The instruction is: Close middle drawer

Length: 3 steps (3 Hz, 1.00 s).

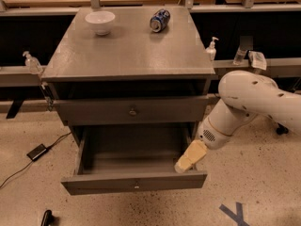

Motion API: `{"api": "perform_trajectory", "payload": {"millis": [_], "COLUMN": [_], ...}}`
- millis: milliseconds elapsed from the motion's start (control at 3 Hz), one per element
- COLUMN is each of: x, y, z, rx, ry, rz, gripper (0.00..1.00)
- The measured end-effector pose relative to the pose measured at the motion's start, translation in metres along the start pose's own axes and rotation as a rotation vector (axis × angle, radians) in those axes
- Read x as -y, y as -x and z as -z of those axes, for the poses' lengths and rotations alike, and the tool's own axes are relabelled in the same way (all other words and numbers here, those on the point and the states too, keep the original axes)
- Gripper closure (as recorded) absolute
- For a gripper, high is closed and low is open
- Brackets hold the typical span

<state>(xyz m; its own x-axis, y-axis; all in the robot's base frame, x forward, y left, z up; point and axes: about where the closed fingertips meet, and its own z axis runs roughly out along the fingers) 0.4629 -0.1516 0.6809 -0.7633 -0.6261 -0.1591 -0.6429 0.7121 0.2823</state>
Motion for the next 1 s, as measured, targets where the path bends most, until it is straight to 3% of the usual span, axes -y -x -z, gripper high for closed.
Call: {"api": "perform_trajectory", "payload": {"millis": [333, 667, 1000], "x": [0.001, 0.005, 0.021], "y": [0.001, 0.004, 0.014], "z": [-0.002, -0.013, -0.043], "rx": [-0.004, -0.027, -0.049], "ry": [-0.002, -0.018, -0.009], "rz": [-0.010, -0.075, -0.205], "gripper": [0.00, 0.00, 0.00]}}
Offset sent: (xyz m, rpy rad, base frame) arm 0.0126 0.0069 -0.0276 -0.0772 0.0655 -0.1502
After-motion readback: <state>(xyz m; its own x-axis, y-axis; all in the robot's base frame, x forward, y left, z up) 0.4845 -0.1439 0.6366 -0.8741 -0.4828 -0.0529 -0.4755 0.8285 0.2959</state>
